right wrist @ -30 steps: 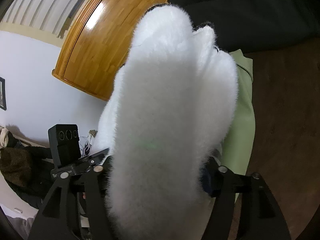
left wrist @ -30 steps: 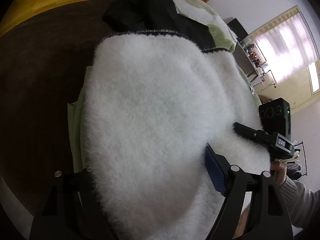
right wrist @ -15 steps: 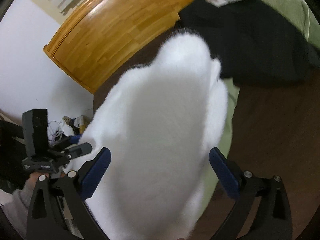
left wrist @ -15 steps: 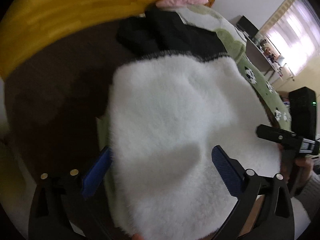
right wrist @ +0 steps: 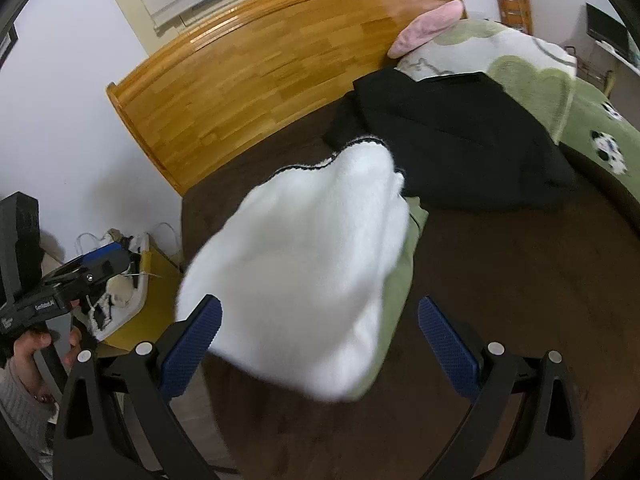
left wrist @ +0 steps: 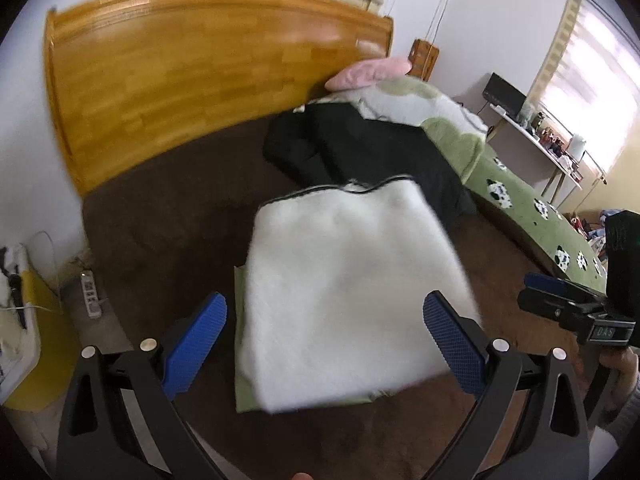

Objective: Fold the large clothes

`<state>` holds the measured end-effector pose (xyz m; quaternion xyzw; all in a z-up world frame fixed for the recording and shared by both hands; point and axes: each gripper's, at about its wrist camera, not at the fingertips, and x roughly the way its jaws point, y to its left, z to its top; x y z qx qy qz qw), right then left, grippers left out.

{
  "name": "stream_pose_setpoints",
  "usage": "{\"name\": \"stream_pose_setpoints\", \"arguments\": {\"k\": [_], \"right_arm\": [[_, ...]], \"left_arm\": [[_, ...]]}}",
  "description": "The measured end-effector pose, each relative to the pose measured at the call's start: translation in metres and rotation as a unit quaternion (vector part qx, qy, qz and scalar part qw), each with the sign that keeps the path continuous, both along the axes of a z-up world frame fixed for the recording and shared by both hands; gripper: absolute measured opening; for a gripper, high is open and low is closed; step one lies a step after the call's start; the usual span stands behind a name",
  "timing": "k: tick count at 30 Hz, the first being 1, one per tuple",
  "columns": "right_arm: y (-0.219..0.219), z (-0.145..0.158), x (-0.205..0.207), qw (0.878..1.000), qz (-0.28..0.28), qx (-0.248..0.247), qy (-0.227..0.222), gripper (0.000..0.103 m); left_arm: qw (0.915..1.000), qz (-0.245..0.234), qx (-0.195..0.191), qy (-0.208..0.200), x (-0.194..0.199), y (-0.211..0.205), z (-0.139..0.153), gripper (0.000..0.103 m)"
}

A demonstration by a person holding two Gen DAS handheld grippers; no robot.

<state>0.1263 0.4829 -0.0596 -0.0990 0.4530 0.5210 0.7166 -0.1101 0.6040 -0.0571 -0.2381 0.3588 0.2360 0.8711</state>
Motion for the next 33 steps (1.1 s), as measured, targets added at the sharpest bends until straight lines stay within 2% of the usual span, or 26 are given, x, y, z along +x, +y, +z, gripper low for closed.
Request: {"name": "stream_pose_setpoints", "arguments": {"k": [4,7,9,15,17,20,23,25,33], "right_arm": [[-0.054,0.027,-0.02,0.999,-0.011,-0.022,-0.025,0.097],[-0.094,0.033,-0.034,0.999,-0.024,-0.024,-0.011,0.097],[-0.119,0.032,-0.046,0.999,-0.029,-0.027,0.002,0.097],[-0.184,0.042,-0.096,0.999,-0.015,-0.043,0.014,0.097],[-0.198,0.043,-0.107,0.999,-0.008,-0.047,0.006,0.097],[-0.215,0.042,-0.123,0.998,0.011,-0.062,-0.024,0.097],[-0.227,0.043,-0.133,0.996,0.028,-0.071,-0.051,0.097],[-0.235,0.045,-0.139,0.995,0.035,-0.073,-0.067,0.097],[-0.255,0.052,-0.145,0.995,0.032,-0.057,-0.076,0.097]], "left_arm": [[0.9996,0.026,0.013,0.004,-0.02,-0.056,0.027,0.096],[0.9984,0.053,0.021,0.001,-0.037,-0.101,0.041,0.096],[0.9978,0.065,0.013,-0.007,-0.049,-0.13,0.044,0.096],[0.9958,0.073,0.014,0.053,-0.07,-0.201,0.043,0.096],[0.9948,0.074,0.012,0.069,-0.077,-0.217,0.039,0.096],[0.9942,0.081,-0.011,0.07,-0.09,-0.235,0.033,0.096],[0.9939,0.082,-0.014,0.073,-0.098,-0.254,0.031,0.096],[0.994,0.08,-0.005,0.075,-0.101,-0.267,0.034,0.096],[0.9951,0.059,0.029,0.073,-0.102,-0.295,0.048,0.096]]}}
